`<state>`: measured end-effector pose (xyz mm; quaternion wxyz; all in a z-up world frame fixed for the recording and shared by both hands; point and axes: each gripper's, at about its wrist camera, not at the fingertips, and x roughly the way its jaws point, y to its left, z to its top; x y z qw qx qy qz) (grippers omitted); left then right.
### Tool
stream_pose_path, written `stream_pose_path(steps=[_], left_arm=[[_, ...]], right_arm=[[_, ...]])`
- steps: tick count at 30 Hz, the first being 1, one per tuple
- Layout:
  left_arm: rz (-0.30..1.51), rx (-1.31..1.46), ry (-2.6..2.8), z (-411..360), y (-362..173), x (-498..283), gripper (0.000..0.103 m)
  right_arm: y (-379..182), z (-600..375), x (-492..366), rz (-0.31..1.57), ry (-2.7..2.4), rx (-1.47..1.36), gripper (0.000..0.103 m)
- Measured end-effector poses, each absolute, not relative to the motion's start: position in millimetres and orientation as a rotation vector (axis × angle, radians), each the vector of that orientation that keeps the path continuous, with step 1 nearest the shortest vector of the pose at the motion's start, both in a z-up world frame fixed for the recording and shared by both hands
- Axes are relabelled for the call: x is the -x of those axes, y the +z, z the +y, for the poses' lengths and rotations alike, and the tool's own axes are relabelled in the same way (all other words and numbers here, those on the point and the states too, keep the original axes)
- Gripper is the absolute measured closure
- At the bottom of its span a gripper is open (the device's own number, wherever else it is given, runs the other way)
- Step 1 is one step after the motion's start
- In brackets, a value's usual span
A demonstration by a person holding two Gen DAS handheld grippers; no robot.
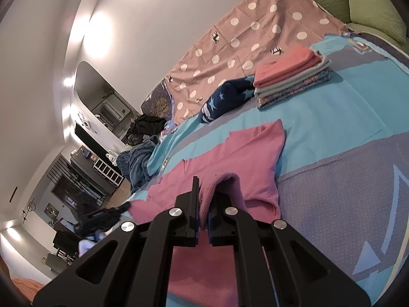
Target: Fold small clothes
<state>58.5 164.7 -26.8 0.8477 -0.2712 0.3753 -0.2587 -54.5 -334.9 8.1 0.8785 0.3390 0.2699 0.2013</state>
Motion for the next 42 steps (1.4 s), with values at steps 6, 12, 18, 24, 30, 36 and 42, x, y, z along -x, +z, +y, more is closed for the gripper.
stream_pose_path(steps=[6, 12, 18, 24, 30, 36, 42], left_arm=[[0.526, 0.64, -0.607, 186, 56, -11, 0.101], [0.317, 0.579, -0.549, 198, 117, 27, 0.101], [0.381, 0.561, -0.488, 194, 111, -5, 0.101], [0.481, 0.59, -0.427, 199, 80, -48, 0.101], [0.597, 0.636, -0.366, 204, 38, -106, 0.101], [0.714, 0.649, -0.296, 201, -12, -168, 0.1], [0.799, 0.657, -0.251, 199, -56, -214, 0.098]], right_arm=[[47, -347, 80, 0.409, 0.444, -0.725, 0.097], [80, -347, 83, 0.328, 0.432, -0.652, 0.097], [83, -346, 53, 0.352, 0.418, -0.657, 0.098], [77, -341, 14, 0.393, 0.359, -0.61, 0.098], [49, -341, -46, 0.496, 0.3, -0.612, 0.098], [-3, -339, -110, 0.646, 0.233, -0.599, 0.098], [-54, -348, -153, 0.781, 0.178, -0.643, 0.09]])
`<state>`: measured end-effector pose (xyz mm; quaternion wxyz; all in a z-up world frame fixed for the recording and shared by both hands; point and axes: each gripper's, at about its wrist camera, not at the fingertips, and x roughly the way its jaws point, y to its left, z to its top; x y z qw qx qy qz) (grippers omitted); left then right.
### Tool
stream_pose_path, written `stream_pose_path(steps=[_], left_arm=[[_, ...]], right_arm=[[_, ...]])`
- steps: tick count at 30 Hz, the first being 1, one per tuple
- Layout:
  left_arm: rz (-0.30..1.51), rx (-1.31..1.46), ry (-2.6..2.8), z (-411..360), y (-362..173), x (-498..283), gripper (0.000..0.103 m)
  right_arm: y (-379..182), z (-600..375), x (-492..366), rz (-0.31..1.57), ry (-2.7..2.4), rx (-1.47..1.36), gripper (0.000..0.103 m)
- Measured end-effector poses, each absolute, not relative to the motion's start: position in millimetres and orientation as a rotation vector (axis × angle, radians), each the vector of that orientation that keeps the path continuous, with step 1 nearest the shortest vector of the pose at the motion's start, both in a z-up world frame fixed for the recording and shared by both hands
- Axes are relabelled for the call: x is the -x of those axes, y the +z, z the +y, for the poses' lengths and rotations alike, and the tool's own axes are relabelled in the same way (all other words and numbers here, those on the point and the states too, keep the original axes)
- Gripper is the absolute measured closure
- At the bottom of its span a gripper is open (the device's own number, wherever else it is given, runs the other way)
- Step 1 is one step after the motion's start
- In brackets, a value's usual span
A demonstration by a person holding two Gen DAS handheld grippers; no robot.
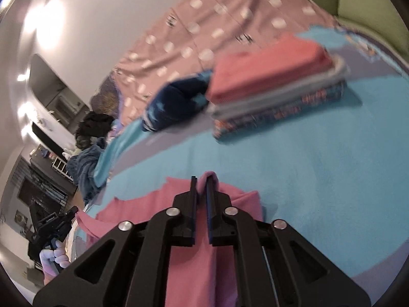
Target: Fold small clothes
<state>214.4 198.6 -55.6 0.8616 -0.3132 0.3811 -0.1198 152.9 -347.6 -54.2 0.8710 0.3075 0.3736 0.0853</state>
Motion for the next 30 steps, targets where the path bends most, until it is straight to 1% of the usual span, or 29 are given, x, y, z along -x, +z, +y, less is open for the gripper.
stream_pose_path(steps=[1, 2, 3, 5, 6, 7, 8, 10, 13, 14, 16, 19, 20, 21, 22, 24, 27, 30], left_arm=[[0.801, 0.656, -0.231, 202, -58, -217, 0.095], [0.799, 0.654, -0.22, 204, -59, -218, 0.085], [0.788, 0.646, -0.212, 208, -58, -216, 0.078], [0.775, 0.614, -0.204, 212, -54, -213, 0.074], [0.777, 0.586, -0.207, 213, -54, -211, 0.069], [0.785, 0.57, -0.21, 213, -55, -211, 0.066], [0.801, 0.55, -0.214, 213, -58, -211, 0.063], [0.839, 0.509, -0.235, 208, -64, -212, 0.062], [0.868, 0.48, -0.273, 198, -73, -218, 0.059], [0.87, 0.477, -0.287, 195, -75, -221, 0.056], [0.879, 0.467, -0.305, 187, -78, -227, 0.055], [0.898, 0.452, -0.317, 179, -83, -237, 0.057], [0.899, 0.441, -0.318, 176, -83, -239, 0.08], [0.904, 0.43, -0.329, 174, -84, -241, 0.099], [0.901, 0.439, -0.334, 174, -83, -241, 0.1], [0.852, 0.472, -0.336, 178, -72, -235, 0.1], [0.752, 0.494, -0.363, 185, -41, -221, 0.1], [0.701, 0.435, -0.339, 186, -22, -222, 0.1]], right_arm=[[-55, -350, -153, 0.779, 0.172, -0.639, 0.087], [-55, -352, -153, 0.773, 0.165, -0.632, 0.084], [-55, -355, -152, 0.767, 0.16, -0.619, 0.083], [-53, -359, -151, 0.769, 0.16, -0.591, 0.08], [-52, -359, -150, 0.779, 0.167, -0.561, 0.08], [-52, -359, -150, 0.787, 0.176, -0.543, 0.077], [-52, -357, -150, 0.802, 0.193, -0.509, 0.072], [-53, -353, -151, 0.827, 0.222, -0.471, 0.065], [-56, -348, -161, 0.852, 0.229, -0.442, 0.063], [-57, -347, -164, 0.857, 0.233, -0.438, 0.062], [-57, -345, -172, 0.865, 0.244, -0.438, 0.062], [-57, -339, -179, 0.869, 0.265, -0.421, 0.063], [-56, -336, -181, 0.866, 0.266, -0.404, 0.078], [-53, -333, -181, 0.855, 0.268, -0.384, 0.095], [-49, -333, -180, 0.838, 0.268, -0.384, 0.101], [-33, -335, -171, 0.756, 0.271, -0.393, 0.101], [-9, -342, -163, 0.663, 0.28, -0.419, 0.101], [-1, -343, -170, 0.634, 0.259, -0.407, 0.101]])
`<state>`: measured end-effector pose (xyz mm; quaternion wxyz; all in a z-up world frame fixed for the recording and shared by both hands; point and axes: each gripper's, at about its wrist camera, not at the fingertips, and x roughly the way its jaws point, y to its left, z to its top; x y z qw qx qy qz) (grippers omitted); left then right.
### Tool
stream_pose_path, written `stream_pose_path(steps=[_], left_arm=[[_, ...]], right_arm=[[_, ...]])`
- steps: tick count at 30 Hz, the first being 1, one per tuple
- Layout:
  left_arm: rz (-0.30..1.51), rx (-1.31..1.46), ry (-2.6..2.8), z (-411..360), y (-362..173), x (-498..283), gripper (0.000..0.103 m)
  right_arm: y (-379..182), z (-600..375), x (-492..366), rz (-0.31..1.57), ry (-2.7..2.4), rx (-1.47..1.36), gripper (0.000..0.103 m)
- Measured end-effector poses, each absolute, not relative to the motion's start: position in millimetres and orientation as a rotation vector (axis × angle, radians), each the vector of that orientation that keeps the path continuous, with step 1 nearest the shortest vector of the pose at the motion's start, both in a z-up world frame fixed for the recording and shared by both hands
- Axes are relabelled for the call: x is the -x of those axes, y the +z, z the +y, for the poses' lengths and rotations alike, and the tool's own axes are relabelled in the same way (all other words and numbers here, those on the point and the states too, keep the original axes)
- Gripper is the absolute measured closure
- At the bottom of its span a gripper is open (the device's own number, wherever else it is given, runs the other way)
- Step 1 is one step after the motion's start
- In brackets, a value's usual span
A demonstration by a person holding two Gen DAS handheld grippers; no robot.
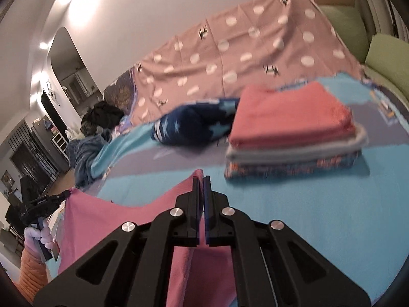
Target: Fold small clothes
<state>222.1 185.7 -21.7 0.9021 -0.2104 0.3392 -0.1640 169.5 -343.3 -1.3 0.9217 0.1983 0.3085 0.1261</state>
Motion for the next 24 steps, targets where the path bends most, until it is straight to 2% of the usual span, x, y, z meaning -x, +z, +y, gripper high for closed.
stream_pose_path(steps=[4, 8, 15, 20, 24], left_arm=[[0.741, 0.407, -0.293, 187, -34, -246, 0.099], [0.85, 0.37, -0.239, 183, -67, -257, 0.094], [0.776, 0.404, -0.281, 200, -49, -190, 0.067], [0.765, 0.376, -0.35, 182, -36, -131, 0.063], [0.802, 0.315, -0.47, 136, -35, -103, 0.058]], right_arm=[[-38, -340, -205, 0.79, 0.185, -0.388, 0.099], [-68, -341, -198, 0.895, 0.136, -0.438, 0.095], [-50, -358, -94, 0.844, 0.206, -0.451, 0.089], [-51, -359, -17, 0.863, 0.262, -0.472, 0.089], [-55, -351, 25, 0.873, 0.336, -0.511, 0.089]])
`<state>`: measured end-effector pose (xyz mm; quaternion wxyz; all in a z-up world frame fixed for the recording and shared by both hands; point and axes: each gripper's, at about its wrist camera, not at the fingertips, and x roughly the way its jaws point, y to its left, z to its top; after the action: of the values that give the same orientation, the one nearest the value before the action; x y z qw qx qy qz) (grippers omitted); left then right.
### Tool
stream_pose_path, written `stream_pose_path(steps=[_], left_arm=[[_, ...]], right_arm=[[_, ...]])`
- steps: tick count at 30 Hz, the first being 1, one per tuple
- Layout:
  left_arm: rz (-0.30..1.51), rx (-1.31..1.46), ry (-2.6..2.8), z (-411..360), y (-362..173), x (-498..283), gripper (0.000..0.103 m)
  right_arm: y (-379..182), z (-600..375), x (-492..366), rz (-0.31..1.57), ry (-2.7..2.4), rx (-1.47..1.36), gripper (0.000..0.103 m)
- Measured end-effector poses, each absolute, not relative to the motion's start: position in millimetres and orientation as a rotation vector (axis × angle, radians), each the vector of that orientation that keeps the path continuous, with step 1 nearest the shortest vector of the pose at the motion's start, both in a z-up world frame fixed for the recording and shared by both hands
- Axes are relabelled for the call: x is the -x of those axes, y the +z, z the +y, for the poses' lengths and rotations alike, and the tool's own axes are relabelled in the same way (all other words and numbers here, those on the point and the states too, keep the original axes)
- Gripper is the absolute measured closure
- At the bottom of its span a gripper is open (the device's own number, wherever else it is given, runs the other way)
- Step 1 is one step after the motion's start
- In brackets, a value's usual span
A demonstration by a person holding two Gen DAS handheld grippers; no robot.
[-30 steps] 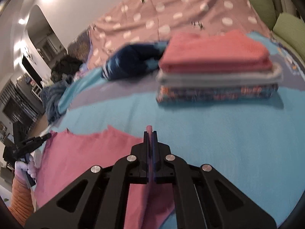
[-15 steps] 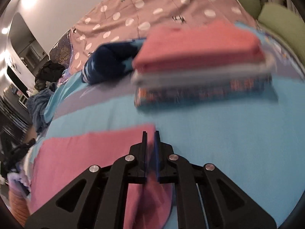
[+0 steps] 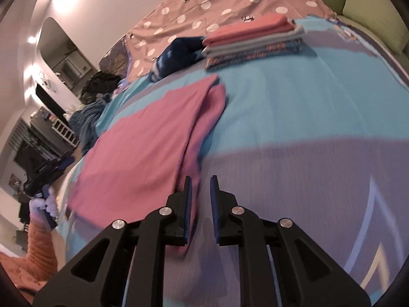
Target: Fold small clothes
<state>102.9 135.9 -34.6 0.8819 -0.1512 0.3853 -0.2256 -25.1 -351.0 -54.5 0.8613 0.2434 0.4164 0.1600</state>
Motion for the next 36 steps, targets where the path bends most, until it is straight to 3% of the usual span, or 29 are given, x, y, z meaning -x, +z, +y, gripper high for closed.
stream_pose_path(steps=[8, 15, 23, 28, 32, 34, 35, 36], left_arm=[[0.908, 0.182, -0.768, 2, -41, -54, 0.055], [0.977, 0.025, -0.987, -107, -54, -10, 0.055], [0.917, -0.16, -0.954, -170, -62, 7, 0.055], [0.921, -0.26, -0.95, -189, -65, 17, 0.043], [0.918, -0.349, -0.923, -197, -76, 21, 0.042], [0.917, -0.359, -0.9, -200, -81, 16, 0.043], [0.913, -0.354, -0.894, -198, -81, 15, 0.053], [0.906, -0.352, -0.88, -199, -80, 11, 0.073]], right_arm=[[-50, -339, 48, 0.849, 0.441, -0.514, 0.081], [-49, -396, 8, 0.886, 0.362, -0.596, 0.071], [-53, -409, -30, 0.957, 0.39, -0.527, 0.07], [-59, -404, -48, 0.977, 0.434, -0.506, 0.07], [-65, -404, -60, 0.993, 0.458, -0.513, 0.069], [-67, -404, -67, 1.002, 0.466, -0.524, 0.069], [-68, -404, -71, 1.007, 0.473, -0.533, 0.068], [-69, -403, -76, 1.011, 0.487, -0.546, 0.067]])
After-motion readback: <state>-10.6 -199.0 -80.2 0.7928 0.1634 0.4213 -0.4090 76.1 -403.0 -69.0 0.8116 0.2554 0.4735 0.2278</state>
